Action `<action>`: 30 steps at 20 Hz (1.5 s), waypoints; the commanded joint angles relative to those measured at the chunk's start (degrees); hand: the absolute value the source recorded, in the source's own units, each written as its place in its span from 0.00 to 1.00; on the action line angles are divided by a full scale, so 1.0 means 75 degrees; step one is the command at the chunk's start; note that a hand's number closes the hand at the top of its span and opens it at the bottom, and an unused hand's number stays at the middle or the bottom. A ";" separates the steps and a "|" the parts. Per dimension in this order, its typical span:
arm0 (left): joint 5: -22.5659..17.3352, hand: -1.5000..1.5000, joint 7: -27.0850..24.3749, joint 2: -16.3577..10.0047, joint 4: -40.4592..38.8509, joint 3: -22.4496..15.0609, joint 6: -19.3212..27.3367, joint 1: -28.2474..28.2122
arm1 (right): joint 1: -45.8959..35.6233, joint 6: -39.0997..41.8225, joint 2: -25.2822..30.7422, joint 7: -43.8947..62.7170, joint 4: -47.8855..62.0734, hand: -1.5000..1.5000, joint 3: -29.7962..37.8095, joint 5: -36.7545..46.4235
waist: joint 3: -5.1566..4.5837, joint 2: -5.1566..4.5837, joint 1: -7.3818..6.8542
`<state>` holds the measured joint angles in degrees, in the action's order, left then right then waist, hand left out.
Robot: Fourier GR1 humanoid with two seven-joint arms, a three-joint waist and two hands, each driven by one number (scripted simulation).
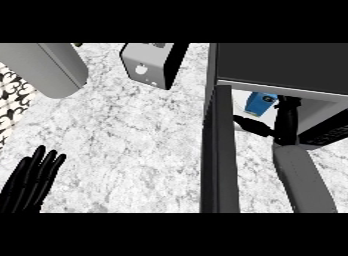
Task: Pick up the milk, place it into the microwave and close the microwave
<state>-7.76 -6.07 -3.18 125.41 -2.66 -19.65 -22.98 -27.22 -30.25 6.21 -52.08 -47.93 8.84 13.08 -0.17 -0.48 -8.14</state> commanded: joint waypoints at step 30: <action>0.1702 1.00 0.0145 0.0351 -0.1833 -0.2052 0.0163 0.1169 | -0.1370 0.3761 0.0330 0.0392 0.3627 0.00 0.0912 -0.1492 | 0.0025 0.0055 0.1085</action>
<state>2.29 -6.18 -1.02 114.47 -14.70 -18.14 -16.91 -40.01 -4.27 8.19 -48.09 -19.75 15.60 2.63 0.02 -0.36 -1.42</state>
